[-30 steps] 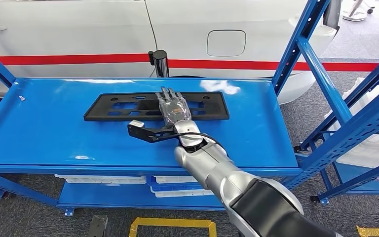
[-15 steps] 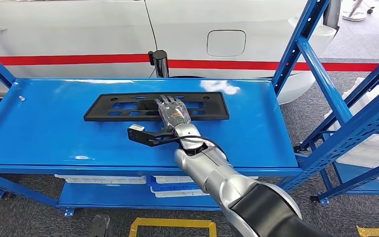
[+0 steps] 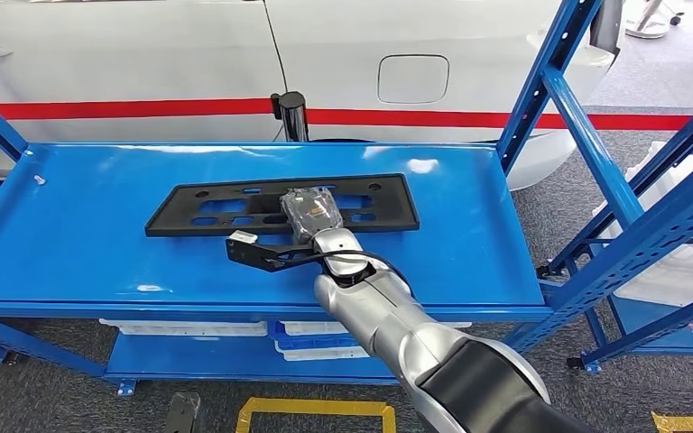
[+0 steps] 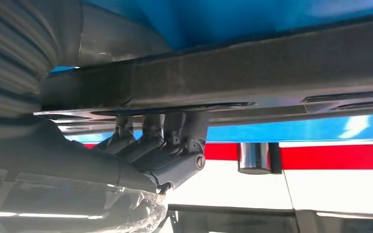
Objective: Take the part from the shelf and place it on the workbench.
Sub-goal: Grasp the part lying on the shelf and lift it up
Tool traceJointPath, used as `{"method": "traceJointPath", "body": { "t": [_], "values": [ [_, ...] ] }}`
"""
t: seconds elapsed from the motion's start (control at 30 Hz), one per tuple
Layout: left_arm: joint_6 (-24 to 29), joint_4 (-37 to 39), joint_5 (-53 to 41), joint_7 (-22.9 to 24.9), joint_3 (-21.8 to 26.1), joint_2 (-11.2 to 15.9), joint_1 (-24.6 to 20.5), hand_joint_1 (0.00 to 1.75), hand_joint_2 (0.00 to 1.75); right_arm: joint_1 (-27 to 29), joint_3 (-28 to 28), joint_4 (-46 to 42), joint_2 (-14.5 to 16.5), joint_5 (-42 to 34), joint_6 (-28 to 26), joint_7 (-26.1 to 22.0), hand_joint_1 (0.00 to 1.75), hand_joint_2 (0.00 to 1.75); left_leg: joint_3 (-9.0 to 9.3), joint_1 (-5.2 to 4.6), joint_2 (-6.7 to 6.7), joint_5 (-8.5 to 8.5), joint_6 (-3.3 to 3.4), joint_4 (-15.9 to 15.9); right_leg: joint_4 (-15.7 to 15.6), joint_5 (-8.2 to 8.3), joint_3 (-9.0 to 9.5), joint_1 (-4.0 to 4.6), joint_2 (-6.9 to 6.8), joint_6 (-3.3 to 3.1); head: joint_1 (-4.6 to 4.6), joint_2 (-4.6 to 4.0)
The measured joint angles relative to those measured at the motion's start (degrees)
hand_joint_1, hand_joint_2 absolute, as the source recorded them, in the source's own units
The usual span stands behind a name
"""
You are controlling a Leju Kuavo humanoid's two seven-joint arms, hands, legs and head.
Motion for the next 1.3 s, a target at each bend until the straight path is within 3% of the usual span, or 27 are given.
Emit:
{"method": "traceJointPath", "body": {
  "t": [0.33, 0.63, 0.9, 1.03, 1.3],
  "values": [
    [0.98, 0.02, -0.05, 0.00, 1.00, -0.02, 0.02, 0.00, 0.00, -0.04, 4.52, -0.69, 0.00, -3.97, -1.09, -0.02, 1.75, 1.75, 0.01, 0.01, 0.00, 0.00, 0.00, 0.00, 0.00, 0.00, 0.01, 0.00, 0.00, 0.00, -0.01, 0.00],
    [1.09, 0.02, -0.23, -1.37, 1.42, -0.02, 0.09, 0.00, 0.00, 0.36, 5.74, -2.24, 0.02, -2.03, -7.06, -2.99, 1.75, 1.75, -0.01, 0.01, 0.00, 0.01, 0.00, 0.00, 0.01, 0.00, 0.00, 0.00, 0.00, 0.00, 0.00, 0.00],
    [-0.17, 0.03, 1.66, -3.37, 3.99, 0.08, 0.59, 0.00, 0.00, 5.02, 2.03, -21.51, -0.43, 6.37, -3.81, -6.09, 1.75, 1.75, -0.07, 0.01, -0.03, 0.00, 0.00, 0.00, 0.00, -0.02, -0.07, 0.01, -0.02, -0.01, 0.01, 0.00],
    [-0.17, 0.02, 0.45, -3.63, 4.27, 0.18, 0.87, 0.00, 1.75, 9.15, -0.63, -34.82, -2.00, 5.52, -1.38, -7.88, 1.75, 1.75, -0.12, -0.01, -0.06, 0.00, 0.01, 0.00, -0.03, -0.02, -0.10, 0.00, -0.03, 0.00, 0.01, 0.00],
    [-6.15, 0.02, -0.70, -9.31, 4.15, 0.40, 0.81, 0.00, 1.75, 11.19, -5.73, -63.37, -10.88, -3.50, 2.79, -10.30, 1.75, 1.75, -0.13, -0.08, -0.12, -0.06, 0.15, 0.02, -0.16, 0.01, 0.00, 0.00, -0.08, 0.04, 0.02, 0.00]
  ]
}}
